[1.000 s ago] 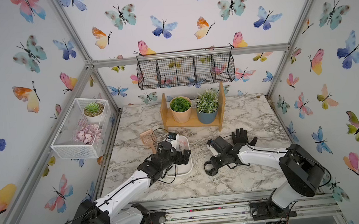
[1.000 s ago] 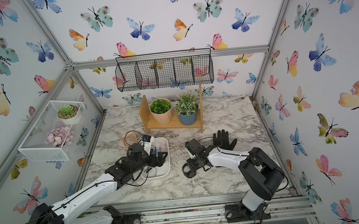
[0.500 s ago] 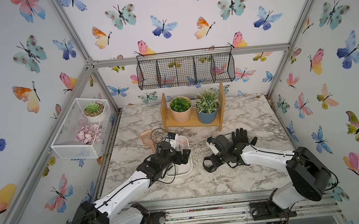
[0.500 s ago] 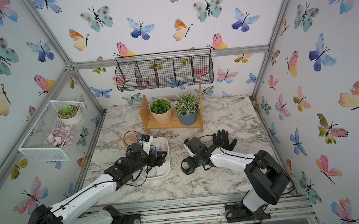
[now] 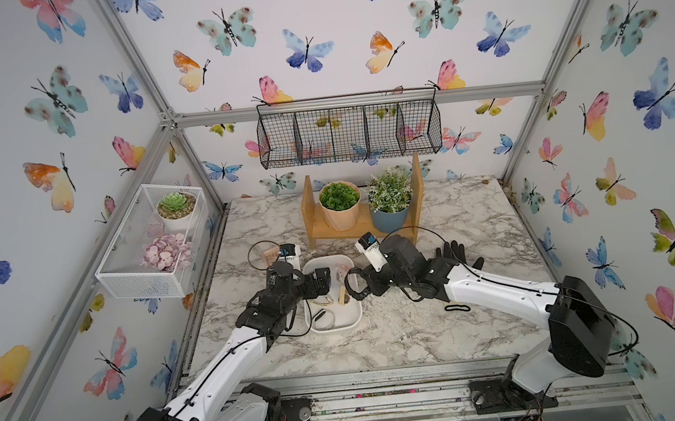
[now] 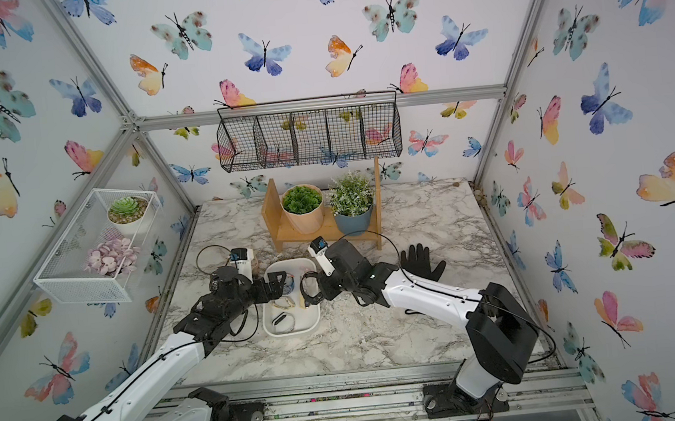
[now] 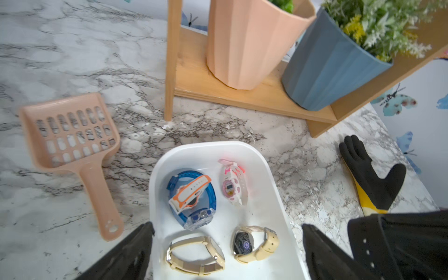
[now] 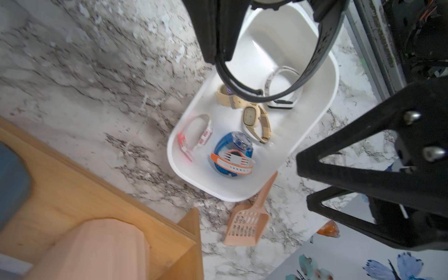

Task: Put the watch into the storage box
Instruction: Pick up the watch at the center of the board, then place the watch in the storage box.

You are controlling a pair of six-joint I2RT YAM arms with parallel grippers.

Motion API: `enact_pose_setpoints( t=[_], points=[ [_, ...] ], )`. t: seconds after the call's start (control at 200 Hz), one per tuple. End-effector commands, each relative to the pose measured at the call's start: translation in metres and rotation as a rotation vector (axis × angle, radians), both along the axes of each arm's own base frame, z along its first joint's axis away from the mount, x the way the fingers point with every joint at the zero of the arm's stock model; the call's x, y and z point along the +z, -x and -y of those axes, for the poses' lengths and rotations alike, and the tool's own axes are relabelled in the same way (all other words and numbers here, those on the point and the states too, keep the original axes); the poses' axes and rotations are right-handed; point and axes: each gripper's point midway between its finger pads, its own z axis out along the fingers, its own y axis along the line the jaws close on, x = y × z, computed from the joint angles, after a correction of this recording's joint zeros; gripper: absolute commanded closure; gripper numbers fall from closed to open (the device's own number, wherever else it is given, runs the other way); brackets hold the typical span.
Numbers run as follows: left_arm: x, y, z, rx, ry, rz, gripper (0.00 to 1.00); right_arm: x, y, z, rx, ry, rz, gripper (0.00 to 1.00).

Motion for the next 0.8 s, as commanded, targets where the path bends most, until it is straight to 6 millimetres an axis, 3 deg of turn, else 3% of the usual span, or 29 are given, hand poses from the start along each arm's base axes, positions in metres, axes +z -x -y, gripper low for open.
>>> enact_pose_setpoints(
  t=[0.0, 0.15, 0.325, 0.796],
  points=[
    [-0.003, 0.0, -0.019, 0.072, -0.013, -0.015, 0.01, -0.005, 0.003, -0.026, 0.05, 0.002, 0.021, 0.98],
    [-0.003, 0.001, -0.021, 0.079, -0.008, -0.004, 0.02, -0.035, 0.002, -0.041, 0.043, 0.086, 0.023, 0.98],
    [-0.006, 0.002, -0.02, 0.074, -0.005, -0.005, 0.02, -0.065, 0.006, -0.043, 0.042, 0.16, 0.009, 0.98],
    [-0.012, 0.002, -0.017, 0.06, -0.001, -0.02, 0.02, -0.1, 0.015, -0.046, 0.062, 0.227, -0.029, 0.94]
  ],
)
